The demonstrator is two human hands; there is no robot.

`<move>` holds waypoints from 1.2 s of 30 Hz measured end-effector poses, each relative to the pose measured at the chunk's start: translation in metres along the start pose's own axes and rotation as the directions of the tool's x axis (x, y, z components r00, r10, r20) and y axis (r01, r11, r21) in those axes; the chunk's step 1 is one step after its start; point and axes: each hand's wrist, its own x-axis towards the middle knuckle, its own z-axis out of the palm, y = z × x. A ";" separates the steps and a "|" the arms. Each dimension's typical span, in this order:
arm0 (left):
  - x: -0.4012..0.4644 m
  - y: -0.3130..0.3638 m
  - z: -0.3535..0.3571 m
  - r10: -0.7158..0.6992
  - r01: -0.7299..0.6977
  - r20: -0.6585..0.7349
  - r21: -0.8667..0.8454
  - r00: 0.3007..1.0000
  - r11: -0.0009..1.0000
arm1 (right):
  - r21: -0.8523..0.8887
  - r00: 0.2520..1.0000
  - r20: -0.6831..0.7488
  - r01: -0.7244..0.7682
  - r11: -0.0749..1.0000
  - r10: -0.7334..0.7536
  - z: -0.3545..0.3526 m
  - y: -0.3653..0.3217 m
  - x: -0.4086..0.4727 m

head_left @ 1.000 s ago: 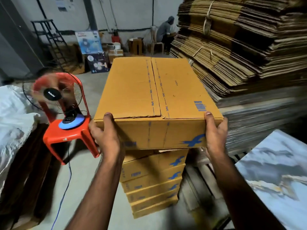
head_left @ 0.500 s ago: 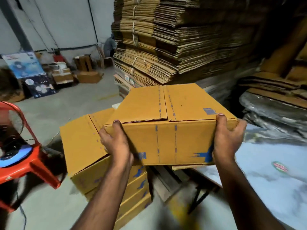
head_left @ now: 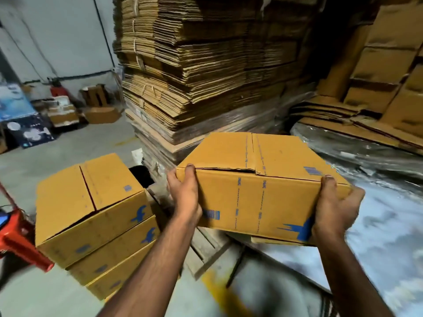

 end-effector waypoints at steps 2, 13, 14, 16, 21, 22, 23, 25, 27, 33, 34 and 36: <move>-0.014 -0.011 0.022 -0.031 0.034 0.088 -0.027 0.996 0.999 | -0.030 0.999 -0.035 -0.003 1.000 0.002 -0.017 0.004 0.021; -0.013 -0.068 0.098 -0.341 0.289 0.447 0.183 0.827 0.940 | -0.154 0.970 -0.233 -0.114 0.982 0.076 -0.058 0.053 0.087; -0.010 -0.067 0.106 -0.349 0.288 0.470 0.199 0.811 0.937 | -0.160 0.965 -0.250 -0.121 0.980 0.079 -0.058 0.054 0.090; -0.005 -0.065 0.123 -0.355 0.267 0.524 0.239 0.774 0.934 | -0.194 0.954 -0.293 -0.115 0.974 0.055 -0.057 0.055 0.098; 0.005 -0.077 0.139 -0.401 0.163 0.660 0.393 0.636 0.905 | -0.227 0.916 -0.394 -0.172 0.958 0.071 -0.051 0.057 0.115; 0.007 -0.080 0.138 -0.411 0.133 0.679 0.423 0.609 0.896 | -0.226 0.908 -0.411 -0.187 0.956 0.081 -0.051 0.061 0.115; 0.013 -0.087 0.138 -0.423 0.106 0.698 0.450 0.578 0.887 | -0.227 0.902 -0.424 -0.197 0.954 0.086 -0.052 0.066 0.113; 0.023 -0.100 0.142 -0.470 0.081 0.723 0.503 0.506 0.860 | -0.232 0.889 -0.446 -0.223 0.947 0.100 -0.055 0.077 0.113; 0.030 -0.111 0.146 -0.512 0.068 0.733 0.543 0.448 0.837 | -0.261 0.881 -0.455 -0.273 0.926 0.131 -0.064 0.090 0.116; 0.027 -0.158 0.158 -0.517 -0.180 0.774 0.603 0.365 0.777 | -0.385 0.906 -0.331 -0.386 0.838 0.265 -0.096 0.116 0.120; 0.028 -0.169 0.161 -0.494 -0.224 0.779 0.599 0.387 0.769 | -0.427 0.911 -0.311 -0.390 0.816 0.272 -0.099 0.118 0.122; 0.027 -0.188 0.170 -0.473 -0.292 0.774 0.609 0.421 0.738 | -0.546 0.927 -0.283 -0.367 0.753 0.247 -0.098 0.127 0.126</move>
